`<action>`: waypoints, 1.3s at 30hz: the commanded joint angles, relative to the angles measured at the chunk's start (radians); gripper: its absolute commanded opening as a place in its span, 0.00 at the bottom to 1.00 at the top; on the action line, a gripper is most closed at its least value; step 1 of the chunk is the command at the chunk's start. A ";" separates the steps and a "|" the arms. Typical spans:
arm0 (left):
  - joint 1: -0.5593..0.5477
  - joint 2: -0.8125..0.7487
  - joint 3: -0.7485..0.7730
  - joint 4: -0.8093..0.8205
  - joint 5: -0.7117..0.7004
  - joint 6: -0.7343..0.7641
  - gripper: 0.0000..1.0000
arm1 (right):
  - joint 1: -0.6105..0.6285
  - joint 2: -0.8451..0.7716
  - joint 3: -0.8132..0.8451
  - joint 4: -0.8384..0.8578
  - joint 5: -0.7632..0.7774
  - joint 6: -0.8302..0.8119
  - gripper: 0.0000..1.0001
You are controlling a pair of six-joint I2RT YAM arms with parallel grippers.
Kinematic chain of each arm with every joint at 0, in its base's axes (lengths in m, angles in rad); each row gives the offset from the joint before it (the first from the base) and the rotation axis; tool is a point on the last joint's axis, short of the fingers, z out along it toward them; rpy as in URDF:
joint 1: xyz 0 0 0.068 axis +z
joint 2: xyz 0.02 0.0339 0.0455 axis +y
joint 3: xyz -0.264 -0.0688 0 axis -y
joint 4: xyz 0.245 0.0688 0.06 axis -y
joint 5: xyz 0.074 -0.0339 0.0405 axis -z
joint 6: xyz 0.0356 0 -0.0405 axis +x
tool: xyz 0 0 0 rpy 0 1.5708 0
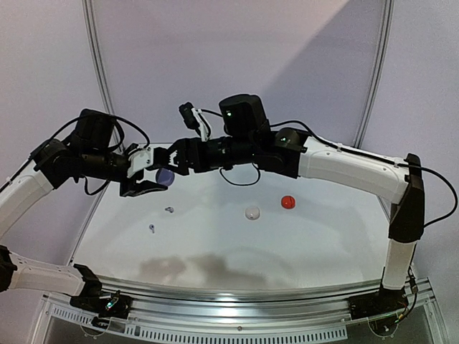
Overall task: Insert the wireless bluetooth earbuds into the charging case
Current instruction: Pass from the left arm to the right, then pass from the right arm to the left
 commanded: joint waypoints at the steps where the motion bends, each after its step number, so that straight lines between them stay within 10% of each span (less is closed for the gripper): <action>1: -0.024 -0.008 -0.016 0.100 -0.057 -0.167 0.33 | 0.002 -0.013 -0.064 0.049 -0.038 0.032 0.70; 24: -0.059 -0.025 -0.030 0.125 -0.081 -0.157 0.33 | 0.003 0.082 0.017 0.036 -0.119 0.062 0.00; 30: -0.042 -0.066 -0.043 0.054 0.140 -0.228 0.83 | 0.002 0.042 -0.007 -0.036 -0.120 -0.027 0.00; 39: 0.000 -0.148 -0.097 -0.062 0.459 -0.252 0.88 | 0.014 -0.143 -0.040 -0.431 -0.058 -0.620 0.00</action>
